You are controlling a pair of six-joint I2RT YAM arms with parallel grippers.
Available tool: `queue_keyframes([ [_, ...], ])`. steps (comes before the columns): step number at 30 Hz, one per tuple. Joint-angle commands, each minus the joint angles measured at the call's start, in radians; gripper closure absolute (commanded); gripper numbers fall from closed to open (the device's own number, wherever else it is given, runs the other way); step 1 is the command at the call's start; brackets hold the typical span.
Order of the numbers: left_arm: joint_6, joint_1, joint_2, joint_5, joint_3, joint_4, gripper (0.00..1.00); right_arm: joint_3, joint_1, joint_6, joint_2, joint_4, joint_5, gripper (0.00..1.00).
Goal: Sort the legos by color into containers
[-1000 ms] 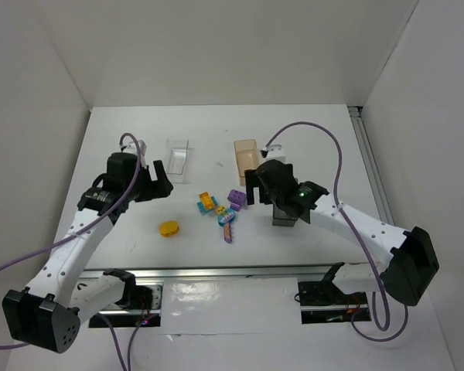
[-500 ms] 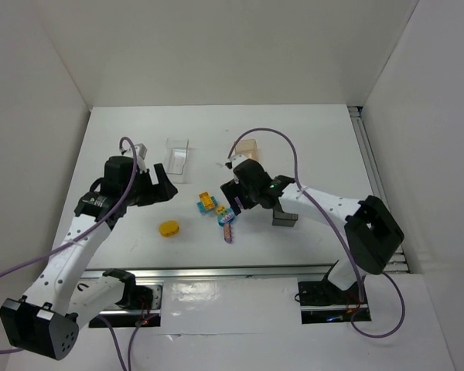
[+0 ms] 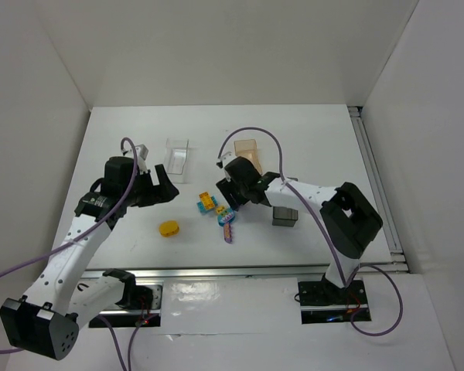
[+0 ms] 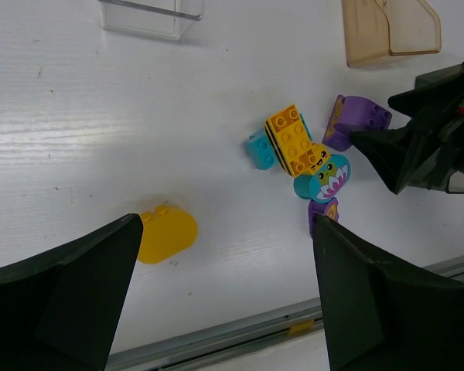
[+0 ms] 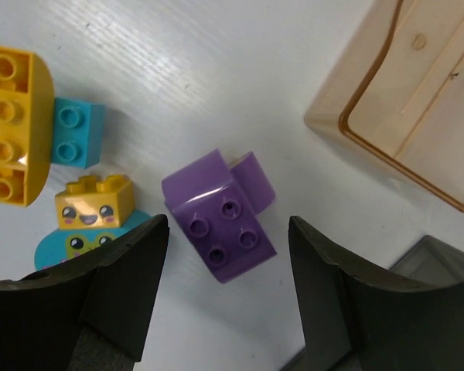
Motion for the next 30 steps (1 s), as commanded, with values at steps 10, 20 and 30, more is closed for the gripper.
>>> queue_keyframes([
  [10,-0.006,-0.011,0.008,0.052,0.018,0.013,0.02,0.058,-0.018,-0.03,0.026,0.046,0.008,0.45],
  [20,0.038,-0.011,0.018,0.103,0.059,0.016,0.03,0.059,-0.027,0.023,0.017,0.01,-0.033,0.59],
  [30,0.161,-0.055,-0.044,0.314,0.035,0.174,0.13,0.081,-0.102,0.296,-0.284,-0.067,-0.37,0.66],
])
